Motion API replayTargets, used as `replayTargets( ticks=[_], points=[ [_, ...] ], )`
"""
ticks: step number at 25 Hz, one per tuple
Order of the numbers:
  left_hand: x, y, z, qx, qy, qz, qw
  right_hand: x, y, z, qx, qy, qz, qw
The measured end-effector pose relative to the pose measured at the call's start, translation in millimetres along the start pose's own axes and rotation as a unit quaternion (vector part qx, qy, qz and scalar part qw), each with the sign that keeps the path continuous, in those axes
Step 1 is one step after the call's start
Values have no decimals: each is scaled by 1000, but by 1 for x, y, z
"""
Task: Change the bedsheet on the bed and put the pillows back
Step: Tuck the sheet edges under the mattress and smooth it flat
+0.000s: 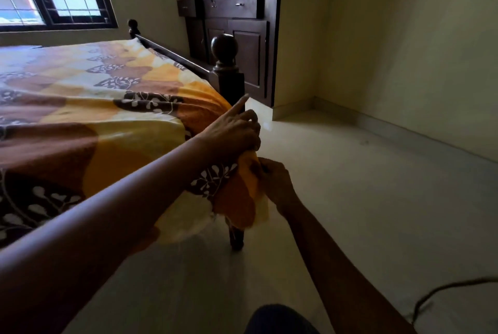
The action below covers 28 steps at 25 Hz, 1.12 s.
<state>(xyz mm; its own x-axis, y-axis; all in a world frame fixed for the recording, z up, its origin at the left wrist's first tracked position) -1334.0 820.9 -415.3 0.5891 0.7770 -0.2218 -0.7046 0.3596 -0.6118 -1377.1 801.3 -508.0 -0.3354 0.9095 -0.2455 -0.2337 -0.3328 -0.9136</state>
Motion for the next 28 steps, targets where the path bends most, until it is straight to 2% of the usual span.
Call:
replayTargets(
  ticks=[1, 2, 3, 4, 5, 6, 8, 9, 10, 11, 12, 13, 14, 17, 18, 21, 25, 28],
  points=[
    [10, 1, 21, 110, 77, 67, 989, -1, 7, -6, -7, -41, -29, 999],
    [28, -5, 32, 240, 125, 173, 947, 0, 10, -11, -43, -88, -44, 994],
    [56, -7, 28, 357, 158, 291, 874, 0, 13, -13, -81, -122, -54, 988],
    [89, 2, 16, 470, 189, 388, 770, -1, 13, -13, -115, -145, -56, 981],
    [117, 22, -8, 571, 195, 467, 646, 0, 14, -15, -135, -162, -57, 976],
    [141, 51, -28, 652, 181, 531, 511, 1, 18, -20, -147, -182, -65, 970],
    [172, 110, -72, 737, 138, 613, 252, 1, 26, -25, -177, -199, -108, 958],
    [179, 135, -87, 759, 117, 623, 146, -1, 32, -27, -187, -210, -130, 951],
    [179, 156, -97, 777, 101, 618, 62, -3, 39, -30, -198, -226, -148, 942],
    [177, 166, -106, 792, 104, 602, -1, -3, 42, -34, -207, -245, -156, 934],
    [173, 169, -111, 801, 117, 586, -37, -2, 44, -37, -218, -261, -162, 926],
    [168, 163, -112, 807, 144, 570, -51, -2, 45, -38, -225, -265, -167, 923],
    [165, 156, -112, 811, 178, 555, -50, -2, 47, -40, -234, -266, -172, 919],
    [160, 146, -113, 803, 233, 548, 12, -3, 49, -40, -253, -250, -196, 914],
    [160, 152, -116, 801, 219, 557, 37, -5, 51, -41, -253, -246, -202, 914],
    [158, 177, -128, 802, 146, 575, 70, -6, 52, -43, -247, -241, -209, 915],
    [156, 174, -141, 814, 167, 553, 58, -4, 49, -52, -317, -255, -223, 886],
    [135, 171, -136, 866, 175, 467, -4, 3, 46, -58, -367, -275, -237, 857]
  ],
)
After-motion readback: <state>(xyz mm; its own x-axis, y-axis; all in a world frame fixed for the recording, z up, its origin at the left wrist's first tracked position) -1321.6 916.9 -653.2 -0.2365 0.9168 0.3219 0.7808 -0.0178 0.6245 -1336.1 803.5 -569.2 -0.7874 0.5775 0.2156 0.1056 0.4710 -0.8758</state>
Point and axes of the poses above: each hand's wrist, its own x-axis away from the middle knuckle, its own z-axis out of the back of the hand, y = z × x, the point moved 10 cm from there along -x, towards the middle knuckle, and after that the axes turned 5 degrees about -x, right-handed, at the moved point
